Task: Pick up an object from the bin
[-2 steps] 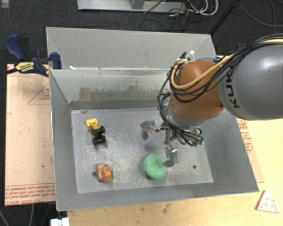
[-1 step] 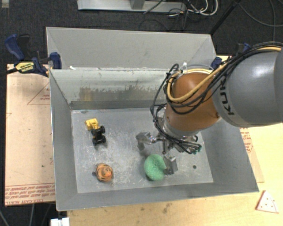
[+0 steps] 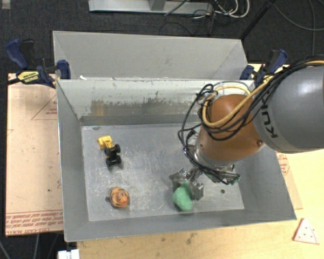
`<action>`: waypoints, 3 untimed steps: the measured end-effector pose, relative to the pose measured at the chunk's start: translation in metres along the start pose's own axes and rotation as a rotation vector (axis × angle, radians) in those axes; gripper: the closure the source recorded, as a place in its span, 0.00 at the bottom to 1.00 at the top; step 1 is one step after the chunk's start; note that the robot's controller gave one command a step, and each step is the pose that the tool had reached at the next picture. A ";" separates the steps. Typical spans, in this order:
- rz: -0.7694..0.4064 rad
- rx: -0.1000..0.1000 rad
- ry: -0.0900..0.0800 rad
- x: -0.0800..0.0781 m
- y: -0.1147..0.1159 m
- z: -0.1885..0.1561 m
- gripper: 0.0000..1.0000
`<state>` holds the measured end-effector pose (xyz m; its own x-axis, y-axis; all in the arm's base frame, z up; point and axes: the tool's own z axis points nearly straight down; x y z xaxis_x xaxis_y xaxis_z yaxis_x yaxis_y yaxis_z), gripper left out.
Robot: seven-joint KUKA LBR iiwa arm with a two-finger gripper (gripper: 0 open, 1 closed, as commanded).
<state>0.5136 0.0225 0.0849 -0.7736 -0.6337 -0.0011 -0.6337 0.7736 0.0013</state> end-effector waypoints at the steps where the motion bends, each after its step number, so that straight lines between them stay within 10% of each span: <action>1: 0.000 0.000 0.000 0.000 0.000 0.000 1.00; 2: 0.016 0.001 -0.002 0.001 -0.006 -0.113 1.00; 3: 0.016 0.001 -0.002 0.001 -0.006 -0.113 1.00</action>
Offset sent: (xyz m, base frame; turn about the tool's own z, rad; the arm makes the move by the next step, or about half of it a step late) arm 0.0022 -0.0058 0.1128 0.0131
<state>0.5166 0.0174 0.1975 -0.7837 -0.6211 -0.0029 -0.6211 0.7837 0.0005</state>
